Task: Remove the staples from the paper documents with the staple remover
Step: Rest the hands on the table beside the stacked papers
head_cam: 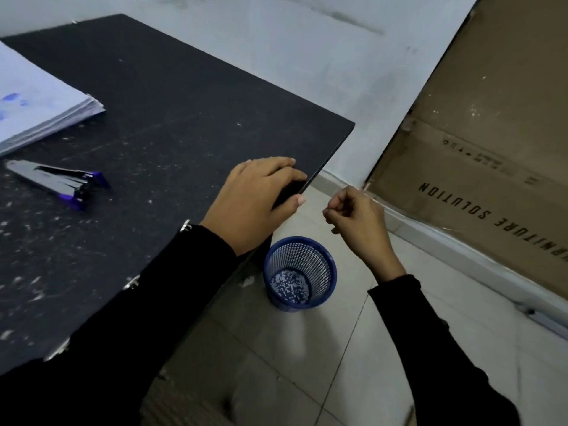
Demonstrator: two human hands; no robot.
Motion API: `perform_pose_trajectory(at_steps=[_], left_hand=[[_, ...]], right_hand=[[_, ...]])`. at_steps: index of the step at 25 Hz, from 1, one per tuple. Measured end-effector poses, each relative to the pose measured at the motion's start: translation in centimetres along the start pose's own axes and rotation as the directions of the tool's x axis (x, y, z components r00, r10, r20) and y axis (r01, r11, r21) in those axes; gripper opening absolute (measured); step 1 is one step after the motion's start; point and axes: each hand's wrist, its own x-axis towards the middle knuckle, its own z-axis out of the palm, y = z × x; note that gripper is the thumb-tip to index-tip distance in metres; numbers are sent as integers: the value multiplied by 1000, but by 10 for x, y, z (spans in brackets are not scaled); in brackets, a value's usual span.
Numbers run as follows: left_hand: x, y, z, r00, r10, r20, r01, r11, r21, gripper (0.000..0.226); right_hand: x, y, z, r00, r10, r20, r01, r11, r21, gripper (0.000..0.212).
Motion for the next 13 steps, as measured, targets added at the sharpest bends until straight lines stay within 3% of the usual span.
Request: perform_pose_trajectory(at_steps=[6,13], left_hand=[[0,-2,0,1000,13,-6,-13,1000,-17,41],[-2,-1,-1,1000,20,-23,-21,999,-43,45]], right_hand=[[9,19,14,999,19,37,-14,993,-118,13],[2,11,10,999,24,-41,-27,997,-77,8]])
